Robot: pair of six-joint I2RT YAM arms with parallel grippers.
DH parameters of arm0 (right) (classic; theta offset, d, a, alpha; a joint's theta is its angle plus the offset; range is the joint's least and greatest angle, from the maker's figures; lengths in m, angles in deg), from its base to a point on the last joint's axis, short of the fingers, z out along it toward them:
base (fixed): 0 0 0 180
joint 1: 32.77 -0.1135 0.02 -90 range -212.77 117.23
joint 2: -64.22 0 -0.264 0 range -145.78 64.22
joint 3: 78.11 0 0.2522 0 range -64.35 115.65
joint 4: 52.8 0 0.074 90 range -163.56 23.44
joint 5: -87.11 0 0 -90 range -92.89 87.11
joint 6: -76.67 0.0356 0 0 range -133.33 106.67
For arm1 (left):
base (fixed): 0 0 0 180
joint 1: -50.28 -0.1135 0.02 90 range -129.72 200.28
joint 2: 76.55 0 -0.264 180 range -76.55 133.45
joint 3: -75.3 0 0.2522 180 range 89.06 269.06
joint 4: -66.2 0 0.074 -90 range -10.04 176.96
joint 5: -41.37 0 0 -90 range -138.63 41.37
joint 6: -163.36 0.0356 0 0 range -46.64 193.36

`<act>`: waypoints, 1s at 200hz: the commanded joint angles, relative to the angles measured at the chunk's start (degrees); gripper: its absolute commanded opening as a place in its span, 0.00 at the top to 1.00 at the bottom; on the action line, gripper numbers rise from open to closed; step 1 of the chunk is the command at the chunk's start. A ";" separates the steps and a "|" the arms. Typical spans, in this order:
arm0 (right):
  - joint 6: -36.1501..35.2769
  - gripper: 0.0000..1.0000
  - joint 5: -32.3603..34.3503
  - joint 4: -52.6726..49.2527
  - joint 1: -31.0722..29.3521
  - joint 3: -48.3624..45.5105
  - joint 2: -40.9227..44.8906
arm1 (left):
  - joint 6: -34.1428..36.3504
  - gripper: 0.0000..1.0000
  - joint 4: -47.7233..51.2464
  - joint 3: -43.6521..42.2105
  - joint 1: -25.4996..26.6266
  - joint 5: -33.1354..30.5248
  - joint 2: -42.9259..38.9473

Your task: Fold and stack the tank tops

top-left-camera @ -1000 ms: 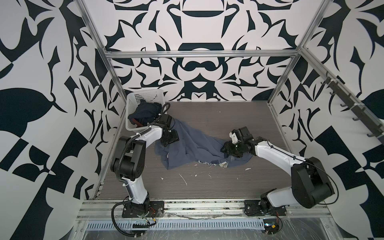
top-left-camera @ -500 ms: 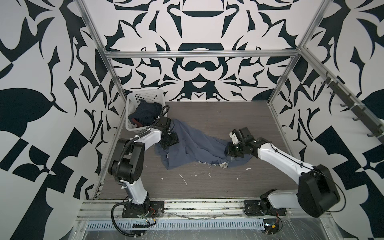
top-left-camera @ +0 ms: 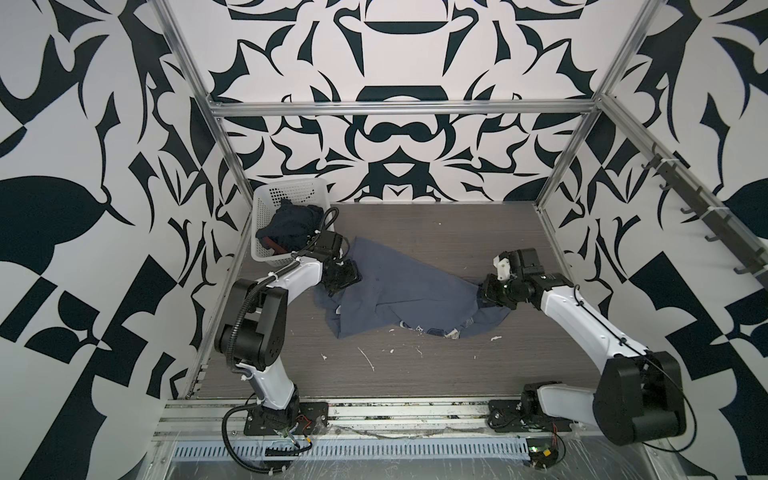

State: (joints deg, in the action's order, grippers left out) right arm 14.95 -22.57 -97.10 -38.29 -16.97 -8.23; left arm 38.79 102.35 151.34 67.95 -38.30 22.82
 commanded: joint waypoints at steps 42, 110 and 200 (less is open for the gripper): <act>-0.35 1.00 -0.15 1.00 2.05 -0.26 0.03 | 0.98 0.41 4.50 3.57 0.87 -4.06 5.57; -0.19 1.00 0.43 0.90 2.09 -0.44 0.46 | 1.78 0.52 5.47 6.38 2.70 -5.19 7.71; -0.41 1.00 1.14 0.77 2.26 0.43 0.46 | 2.23 0.81 6.66 6.80 5.80 -11.93 4.48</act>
State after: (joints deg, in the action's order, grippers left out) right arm 14.95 -22.18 -96.73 -36.28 -17.32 -8.27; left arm 41.22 106.94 157.55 73.59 -47.48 29.45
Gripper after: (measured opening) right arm 0.058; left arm 0.190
